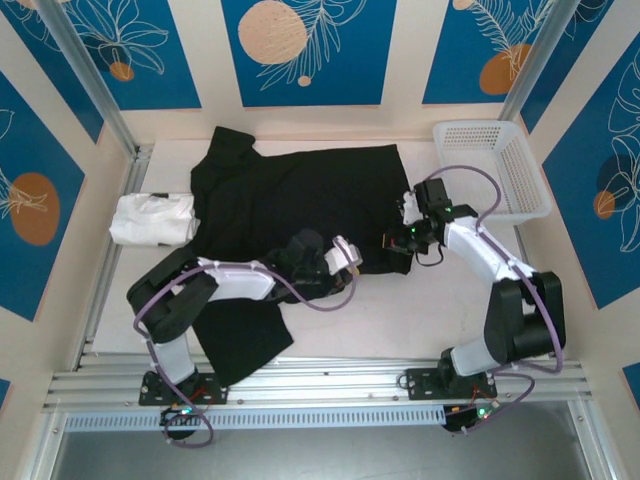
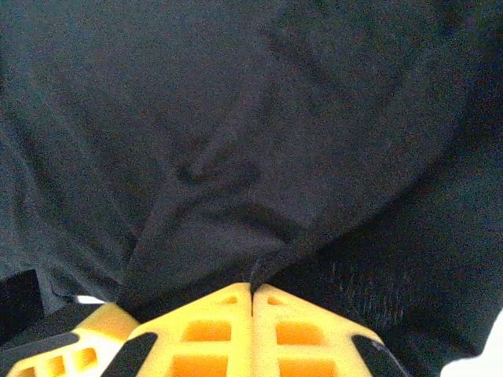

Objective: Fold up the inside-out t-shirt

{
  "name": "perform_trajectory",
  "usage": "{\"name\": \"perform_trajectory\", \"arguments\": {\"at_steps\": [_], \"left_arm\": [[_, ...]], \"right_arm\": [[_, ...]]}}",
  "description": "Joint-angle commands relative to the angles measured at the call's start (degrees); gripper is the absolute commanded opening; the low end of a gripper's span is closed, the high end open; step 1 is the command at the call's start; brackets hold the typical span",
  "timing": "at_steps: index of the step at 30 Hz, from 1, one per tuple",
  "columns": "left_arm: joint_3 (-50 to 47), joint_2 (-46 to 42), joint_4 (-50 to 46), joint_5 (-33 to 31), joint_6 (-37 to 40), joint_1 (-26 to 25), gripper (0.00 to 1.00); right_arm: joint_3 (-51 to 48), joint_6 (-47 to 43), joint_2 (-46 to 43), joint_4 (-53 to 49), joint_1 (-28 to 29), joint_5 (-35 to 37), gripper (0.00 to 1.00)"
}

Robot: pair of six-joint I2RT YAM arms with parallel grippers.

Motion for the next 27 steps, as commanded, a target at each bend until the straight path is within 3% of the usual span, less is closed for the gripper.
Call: {"name": "perform_trajectory", "arguments": {"at_steps": [1, 4, 7, 10, 15, 20, 27], "left_arm": [[-3.7, -0.2, 8.6, 6.3, -10.4, 2.7, 0.0], [-5.8, 0.6, 15.3, 7.7, -16.8, 5.0, 0.0], [-5.6, 0.8, 15.0, 7.0, -17.5, 5.7, 0.0], [-4.4, 0.3, 10.4, 5.2, -16.3, 5.7, 0.0], [-2.8, 0.6, 6.5, 4.2, -14.8, 5.7, 0.0], [-1.9, 1.1, 5.8, 4.2, -14.6, 5.7, 0.0], [-1.6, 1.4, 5.4, 4.5, -14.7, 5.7, 0.0]], "right_arm": [[5.8, -2.8, 8.2, -1.0, -0.3, -1.8, 0.03], [12.7, -3.3, 15.5, -4.8, -0.2, 4.6, 0.05], [15.9, -3.6, 17.9, -7.8, 0.4, 10.1, 0.11], [14.3, -3.9, 14.9, -8.4, 0.8, 13.6, 0.19], [5.6, -3.5, 4.5, -6.3, 2.9, 13.6, 0.34], [-2.5, -0.8, -2.3, -3.7, 6.9, 16.1, 0.41], [-4.5, 1.1, 1.1, 0.3, 11.4, 20.2, 0.49]]}}
